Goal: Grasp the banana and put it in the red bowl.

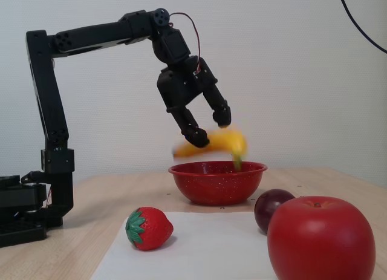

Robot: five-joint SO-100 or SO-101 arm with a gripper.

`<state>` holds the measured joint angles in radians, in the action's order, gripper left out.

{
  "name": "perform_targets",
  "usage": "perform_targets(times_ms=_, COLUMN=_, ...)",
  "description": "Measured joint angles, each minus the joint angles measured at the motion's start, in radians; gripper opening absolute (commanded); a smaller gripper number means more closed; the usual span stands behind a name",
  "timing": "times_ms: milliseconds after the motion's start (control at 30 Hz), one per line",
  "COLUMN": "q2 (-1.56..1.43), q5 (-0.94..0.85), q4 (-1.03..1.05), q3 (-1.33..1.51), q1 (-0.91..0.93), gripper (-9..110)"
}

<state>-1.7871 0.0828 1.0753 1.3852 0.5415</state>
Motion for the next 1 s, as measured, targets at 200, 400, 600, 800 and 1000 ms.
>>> perform_targets(times_ms=200, q2=0.0, q5=0.0, q4=0.014, q3=0.0, q1=0.028, gripper=32)
perform_targets(times_ms=400, q2=0.0, q5=-0.003, q4=0.037, q3=0.0, q1=0.015, gripper=22)
perform_targets(times_ms=600, q2=0.0, q5=-0.02, q4=0.1, q3=0.0, q1=0.015, gripper=8)
perform_targets(times_ms=800, q2=-0.003, q5=-0.026, q4=0.143, q3=0.0, q1=-0.015, gripper=0)
perform_targets(times_ms=1000, q2=-0.003, q5=-0.038, q4=0.232, q3=-0.067, q1=-0.052, gripper=0)
